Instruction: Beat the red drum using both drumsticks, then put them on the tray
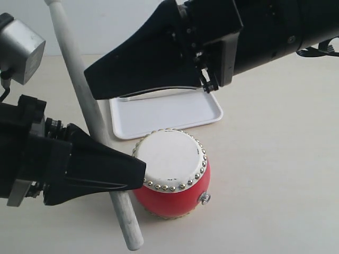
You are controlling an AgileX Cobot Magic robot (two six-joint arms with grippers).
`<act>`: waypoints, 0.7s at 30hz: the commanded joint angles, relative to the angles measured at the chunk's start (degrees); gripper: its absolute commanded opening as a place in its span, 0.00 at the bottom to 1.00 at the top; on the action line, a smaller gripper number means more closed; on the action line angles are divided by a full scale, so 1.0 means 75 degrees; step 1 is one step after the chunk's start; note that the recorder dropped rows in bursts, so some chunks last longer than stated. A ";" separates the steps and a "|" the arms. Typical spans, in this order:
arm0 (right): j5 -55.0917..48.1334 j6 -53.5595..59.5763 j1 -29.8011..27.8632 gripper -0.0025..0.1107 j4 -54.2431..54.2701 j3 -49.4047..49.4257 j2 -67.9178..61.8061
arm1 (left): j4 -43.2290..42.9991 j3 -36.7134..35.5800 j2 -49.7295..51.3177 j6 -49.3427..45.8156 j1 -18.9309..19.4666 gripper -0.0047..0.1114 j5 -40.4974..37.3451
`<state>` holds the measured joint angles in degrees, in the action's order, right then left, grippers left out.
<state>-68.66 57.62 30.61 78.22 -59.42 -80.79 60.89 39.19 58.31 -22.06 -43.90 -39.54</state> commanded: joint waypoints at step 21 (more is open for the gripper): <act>0.0374 0.0362 0.0628 0.56 0.0510 0.0030 -0.0524 | 0.0141 0.0045 -0.0041 -0.0033 -0.0010 0.04 0.0096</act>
<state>-67.46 59.48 35.10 81.24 -59.42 -84.73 61.11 39.19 58.31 -22.06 -43.90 -39.42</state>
